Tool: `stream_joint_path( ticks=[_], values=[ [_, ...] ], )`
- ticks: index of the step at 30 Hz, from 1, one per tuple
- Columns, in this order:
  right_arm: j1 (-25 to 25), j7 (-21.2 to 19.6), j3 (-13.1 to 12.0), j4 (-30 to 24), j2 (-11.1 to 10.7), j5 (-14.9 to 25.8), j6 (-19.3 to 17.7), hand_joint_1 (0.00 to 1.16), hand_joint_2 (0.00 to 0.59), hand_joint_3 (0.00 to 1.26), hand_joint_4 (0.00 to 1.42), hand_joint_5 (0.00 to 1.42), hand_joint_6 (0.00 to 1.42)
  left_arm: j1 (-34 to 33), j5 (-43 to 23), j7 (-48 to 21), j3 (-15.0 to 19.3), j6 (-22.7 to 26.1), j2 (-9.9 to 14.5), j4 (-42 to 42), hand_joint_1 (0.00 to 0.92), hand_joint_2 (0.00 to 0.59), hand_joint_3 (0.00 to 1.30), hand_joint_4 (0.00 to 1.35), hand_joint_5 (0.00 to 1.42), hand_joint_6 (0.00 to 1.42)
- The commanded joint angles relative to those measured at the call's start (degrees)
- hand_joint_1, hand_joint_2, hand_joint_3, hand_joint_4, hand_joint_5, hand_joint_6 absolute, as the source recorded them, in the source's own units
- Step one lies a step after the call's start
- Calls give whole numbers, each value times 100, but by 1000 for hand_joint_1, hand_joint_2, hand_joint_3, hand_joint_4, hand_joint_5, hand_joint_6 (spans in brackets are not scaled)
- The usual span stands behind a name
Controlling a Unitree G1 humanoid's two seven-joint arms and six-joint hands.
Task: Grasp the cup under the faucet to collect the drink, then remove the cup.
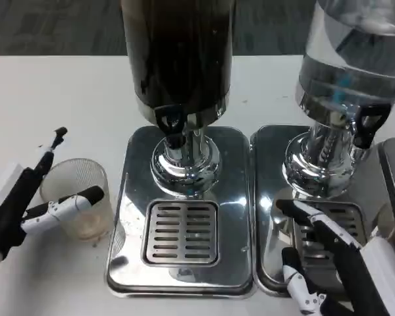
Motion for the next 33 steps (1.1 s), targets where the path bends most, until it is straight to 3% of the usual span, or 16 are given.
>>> stream_joint_path(
  ticks=[1, 23, 33],
  values=[
    [-41, 65, -31, -17, -28, 69, 38, 556, 503, 241, 234, 235, 307, 68, 102, 208, -58, -24, 30, 82, 156, 35, 0, 0, 0, 58],
    [103, 66, 114, -118, 101, -16, 124, 580, 496, 248, 234, 235, 307, 349, -36, 383, 218, -270, 425, -79, 128, 35, 0, 0, 0, 64],
    [196, -8, 119, -121, 145, -60, 67, 585, 496, 250, 234, 235, 307, 384, 152, 299, 88, -314, 501, -68, 117, 28, 0, 0, 0, 64]
  ],
)
